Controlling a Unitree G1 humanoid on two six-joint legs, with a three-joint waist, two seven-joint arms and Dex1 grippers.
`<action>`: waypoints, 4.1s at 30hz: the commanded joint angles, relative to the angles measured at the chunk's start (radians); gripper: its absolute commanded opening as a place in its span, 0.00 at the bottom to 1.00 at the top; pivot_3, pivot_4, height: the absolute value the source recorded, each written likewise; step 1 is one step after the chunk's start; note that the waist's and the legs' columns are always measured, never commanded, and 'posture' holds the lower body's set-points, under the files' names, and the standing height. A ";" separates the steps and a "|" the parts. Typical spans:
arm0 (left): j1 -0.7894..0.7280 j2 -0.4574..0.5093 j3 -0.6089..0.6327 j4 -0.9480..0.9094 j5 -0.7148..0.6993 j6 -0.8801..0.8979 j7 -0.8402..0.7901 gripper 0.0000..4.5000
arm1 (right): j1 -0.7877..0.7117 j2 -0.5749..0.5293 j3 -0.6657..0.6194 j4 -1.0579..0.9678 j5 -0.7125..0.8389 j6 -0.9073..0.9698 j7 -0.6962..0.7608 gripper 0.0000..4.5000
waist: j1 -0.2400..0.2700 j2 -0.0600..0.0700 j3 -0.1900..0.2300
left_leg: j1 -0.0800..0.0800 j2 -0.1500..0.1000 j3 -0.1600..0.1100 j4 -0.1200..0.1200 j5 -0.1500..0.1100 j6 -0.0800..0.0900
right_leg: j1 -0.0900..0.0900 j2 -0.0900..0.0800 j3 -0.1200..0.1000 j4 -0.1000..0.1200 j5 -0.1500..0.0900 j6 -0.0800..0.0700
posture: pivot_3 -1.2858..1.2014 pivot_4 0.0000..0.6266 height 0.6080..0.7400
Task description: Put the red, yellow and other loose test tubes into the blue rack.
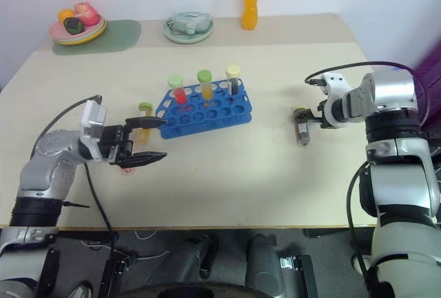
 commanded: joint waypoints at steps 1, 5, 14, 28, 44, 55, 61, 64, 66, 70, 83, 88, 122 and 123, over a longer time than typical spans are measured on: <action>0.006 0.012 0.024 -0.044 -0.023 0.008 0.008 0.99 | -0.062 0.030 0.025 0.104 -0.060 -0.079 0.041 0.99 | -0.004 0.000 0.000 | 0.000 0.000 0.000 0.000 0.000 0.000 | 0.000 0.000 0.000 0.000 0.000 0.000 | 0.52 0.24 1.00; 0.022 0.022 0.036 -0.054 -0.022 0.017 0.025 1.00 | -0.094 0.066 0.088 0.219 -0.135 -0.152 0.106 0.72 | -0.009 0.000 0.000 | 0.000 0.000 0.000 0.000 0.000 0.000 | 0.000 0.000 0.000 0.000 0.000 0.000 | 0.52 0.24 1.00; 0.060 0.030 0.051 -0.102 -0.035 0.040 0.056 1.00 | -0.052 0.073 0.190 0.163 -0.255 -0.285 0.278 0.19 | -0.012 -0.001 -0.001 | 0.002 0.000 0.000 0.001 0.000 -0.001 | 0.001 0.001 0.000 0.001 0.001 -0.001 | 0.52 0.24 1.00; 0.070 -0.002 0.049 -0.091 -0.043 0.033 0.090 1.00 | 0.395 -0.017 -0.098 -0.899 0.000 -0.274 0.407 0.19 | -0.004 0.000 0.000 | 0.001 0.001 0.001 -0.001 0.000 0.000 | -0.001 0.001 0.001 0.001 0.001 -0.001 | 0.52 0.24 1.00; 0.024 -0.076 0.091 -0.022 -0.048 0.000 0.159 1.00 | 0.528 0.601 -0.153 -0.730 -0.168 -1.211 -0.059 0.19 | -0.009 -0.001 -0.001 | 0.003 0.001 0.001 -0.001 0.004 -0.007 | 0.000 0.002 0.002 0.003 0.001 -0.001 | 0.52 0.24 1.00; 0.038 -0.081 0.120 -0.053 -0.062 0.004 0.203 1.00 | 0.455 0.686 -0.155 -0.228 -0.254 -1.687 -0.190 0.19 | -0.012 -0.001 -0.001 | 0.006 0.003 0.001 -0.007 0.007 -0.012 | -0.001 0.009 0.008 0.003 0.002 -0.003 | 0.52 0.24 1.00; 0.064 -0.073 0.126 -0.095 -0.070 0.014 0.227 1.00 | 0.432 0.708 -0.155 -0.125 -0.242 -1.752 -0.190 0.19 | -0.014 0.000 -0.001 | 0.008 0.006 0.001 -0.009 0.008 -0.014 | -0.001 0.013 0.010 0.003 0.003 -0.005 | 0.52 0.24 1.00; 0.078 -0.071 0.131 -0.117 -0.076 0.022 0.239 1.00 | 0.427 0.718 -0.155 -0.104 -0.234 -1.769 -0.185 0.19 | -0.014 0.000 -0.001 | 0.009 0.010 0.003 -0.009 0.007 -0.016 | -0.001 0.016 0.010 0.003 0.004 -0.007 | 0.52 0.24 1.00; 0.085 -0.066 0.136 -0.128 -0.080 0.029 0.244 1.00 | 0.438 0.725 -0.148 -0.112 -0.233 -1.775 -0.182 0.19 | -0.013 0.000 -0.001 | 0.010 0.013 0.004 -0.009 0.006 -0.017 | -0.001 0.018 0.010 0.003 0.005 -0.009 | 0.52 0.24 1.00; 0.090 -0.056 0.143 -0.137 -0.082 0.036 0.250 1.00 | 0.465 0.730 -0.128 -0.134 -0.244 -1.773 -0.178 0.19 | -0.013 0.000 -0.001 | 0.012 0.017 0.008 -0.011 0.005 -0.018 | -0.001 0.021 0.013 0.003 0.006 -0.010 | 0.52 0.24 1.00; 0.089 -0.056 0.137 -0.142 -0.084 0.040 0.261 1.00 | 0.482 0.735 -0.081 -0.150 -0.283 -1.767 -0.181 0.19 | -0.014 0.000 -0.001 | 0.020 0.019 0.015 -0.015 0.005 -0.018 | 0.001 0.023 0.019 0.003 0.006 -0.010 | 0.52 0.24 1.00; 0.089 -0.055 0.137 -0.147 -0.085 0.044 0.264 1.00 | 0.436 0.746 -0.104 -0.080 -0.273 -1.778 -0.198 0.19 | -0.015 0.000 -0.001 | 0.020 0.020 0.015 -0.015 0.004 -0.018 | 0.001 0.024 0.019 0.003 0.006 -0.011 | 0.52 0.24 1.00; 0.026 -0.187 0.230 -0.210 -0.206 0.200 0.657 1.00 | 0.604 0.559 -0.096 -0.411 -0.250 -1.623 -0.074 0.99 | -0.027 -0.001 -0.001 | 0.020 0.030 0.016 -0.014 0.001 -0.023 | 0.001 0.034 0.021 0.001 0.009 -0.016 | 0.52 0.24 1.00; 0.019 -0.190 0.242 -0.221 -0.226 0.215 0.680 1.00 | 0.644 0.523 -0.088 -0.468 -0.238 -1.579 -0.034 0.99 | -0.027 -0.001 -0.001 | 0.020 0.030 0.016 -0.014 0.000 -0.023 | 0.001 0.034 0.021 0.001 0.009 -0.016 | 0.52 0.24 1.00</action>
